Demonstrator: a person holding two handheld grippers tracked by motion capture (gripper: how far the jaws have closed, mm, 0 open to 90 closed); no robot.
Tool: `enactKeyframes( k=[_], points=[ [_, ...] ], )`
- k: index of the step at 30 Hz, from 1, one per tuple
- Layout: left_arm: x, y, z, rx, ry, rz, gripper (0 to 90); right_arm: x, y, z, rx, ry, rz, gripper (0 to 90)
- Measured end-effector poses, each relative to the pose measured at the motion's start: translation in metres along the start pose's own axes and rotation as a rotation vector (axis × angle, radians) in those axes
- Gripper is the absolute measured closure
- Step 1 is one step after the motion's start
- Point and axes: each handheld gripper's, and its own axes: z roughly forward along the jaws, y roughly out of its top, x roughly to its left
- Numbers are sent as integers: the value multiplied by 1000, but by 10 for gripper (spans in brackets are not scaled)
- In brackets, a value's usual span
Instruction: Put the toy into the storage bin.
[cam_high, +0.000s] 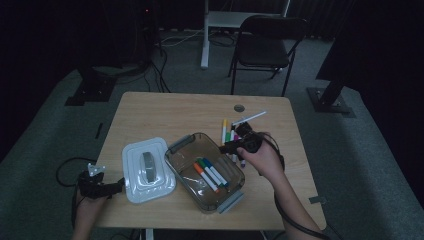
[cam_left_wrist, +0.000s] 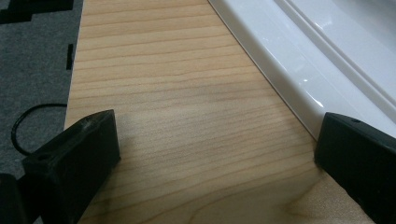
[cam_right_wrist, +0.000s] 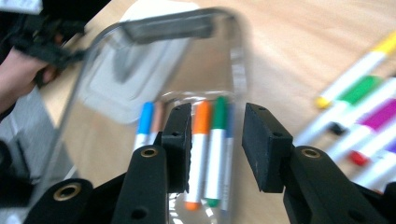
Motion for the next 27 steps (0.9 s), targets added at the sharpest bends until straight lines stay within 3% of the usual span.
enactKeyframes(
  k=[4,9,17,19,23,27],
  points=[
    [0,0,0,0,-1,-1,5,-30,-7,-7,-22,-59,53,609],
    [0,0,0,1,-1,-1,5,-62,-15,0,-29,-140,107,568],
    [0,0,0,0,-1,-2,5,-107,-28,28,0,-266,204,562],
    [0,0,0,1,-1,-1,6,-117,-30,36,-18,-292,239,539],
    [0,0,0,1,-1,-1,5,-135,-33,50,-20,-361,282,589],
    [0,0,0,0,-1,-1,6,-149,-34,62,-7,-383,325,595]
  ],
)
